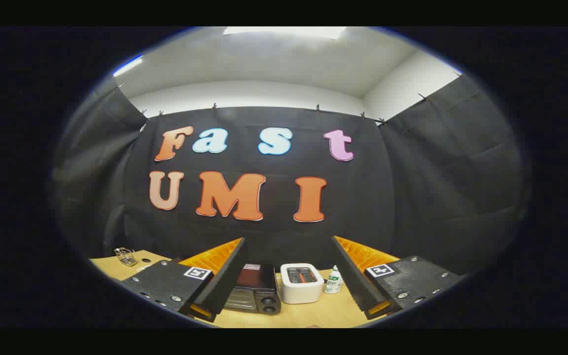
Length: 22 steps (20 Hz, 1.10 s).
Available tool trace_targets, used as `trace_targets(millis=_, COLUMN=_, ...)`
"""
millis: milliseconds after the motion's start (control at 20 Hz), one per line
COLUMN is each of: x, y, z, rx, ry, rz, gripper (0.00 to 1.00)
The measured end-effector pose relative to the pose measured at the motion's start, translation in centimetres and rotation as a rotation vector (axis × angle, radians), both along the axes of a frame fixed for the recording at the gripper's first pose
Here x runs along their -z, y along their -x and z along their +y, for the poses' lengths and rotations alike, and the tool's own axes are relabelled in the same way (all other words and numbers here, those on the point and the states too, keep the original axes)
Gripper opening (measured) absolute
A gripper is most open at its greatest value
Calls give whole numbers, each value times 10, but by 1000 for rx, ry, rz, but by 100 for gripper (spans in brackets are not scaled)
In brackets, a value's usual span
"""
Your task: Open the toaster oven, put the food inside, and close the toaster oven door.
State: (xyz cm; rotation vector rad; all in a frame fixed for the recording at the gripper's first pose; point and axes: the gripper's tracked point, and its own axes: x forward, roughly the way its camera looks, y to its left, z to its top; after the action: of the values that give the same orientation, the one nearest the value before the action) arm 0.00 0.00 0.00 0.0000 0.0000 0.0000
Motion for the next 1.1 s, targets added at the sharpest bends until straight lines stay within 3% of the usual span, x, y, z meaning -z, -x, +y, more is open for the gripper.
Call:
trace_targets(millis=650, x=-24, y=25, z=36, rx=-124, ry=-73, rz=-22, gripper=99)
trace_targets(millis=1100, x=18, y=9, z=61, rx=-186, ry=-126, rz=9, gripper=99)
